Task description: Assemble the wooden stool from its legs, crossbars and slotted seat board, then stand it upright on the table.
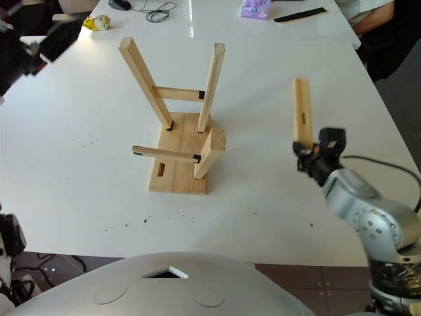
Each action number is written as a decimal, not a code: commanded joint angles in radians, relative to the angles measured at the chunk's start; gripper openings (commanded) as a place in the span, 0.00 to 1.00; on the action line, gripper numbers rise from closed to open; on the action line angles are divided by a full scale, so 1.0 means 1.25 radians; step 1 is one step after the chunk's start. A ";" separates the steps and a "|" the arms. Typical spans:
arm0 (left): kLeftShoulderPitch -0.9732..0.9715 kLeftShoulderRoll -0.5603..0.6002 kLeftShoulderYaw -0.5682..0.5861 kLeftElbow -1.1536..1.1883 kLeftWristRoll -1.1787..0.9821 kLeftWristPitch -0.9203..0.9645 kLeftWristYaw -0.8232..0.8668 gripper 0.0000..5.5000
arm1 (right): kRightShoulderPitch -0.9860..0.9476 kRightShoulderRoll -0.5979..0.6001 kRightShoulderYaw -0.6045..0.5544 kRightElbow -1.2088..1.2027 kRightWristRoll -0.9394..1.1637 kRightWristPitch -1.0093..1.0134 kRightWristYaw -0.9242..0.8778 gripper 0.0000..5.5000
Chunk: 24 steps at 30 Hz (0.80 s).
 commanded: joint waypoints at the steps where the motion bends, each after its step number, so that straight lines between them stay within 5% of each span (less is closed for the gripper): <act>1: -0.102 -0.086 -0.058 -0.011 0.010 -0.029 0.009 0.83 | -0.218 -0.054 -0.070 0.045 0.025 -0.048 0.161 0.37; 9: -0.247 -0.217 -0.121 0.070 -0.229 0.061 -0.266 0.83 | -0.560 -0.069 -0.064 0.108 0.291 0.021 0.520 0.37; 18: -0.341 -0.354 -0.092 0.155 -0.291 0.045 -0.256 0.83 | -0.628 -0.087 -0.008 0.176 0.300 0.099 0.774 0.37; 24: -0.313 -0.345 -0.122 0.099 -0.295 0.075 -0.321 0.83 | -0.657 -0.086 0.051 0.185 0.253 0.130 0.874 0.37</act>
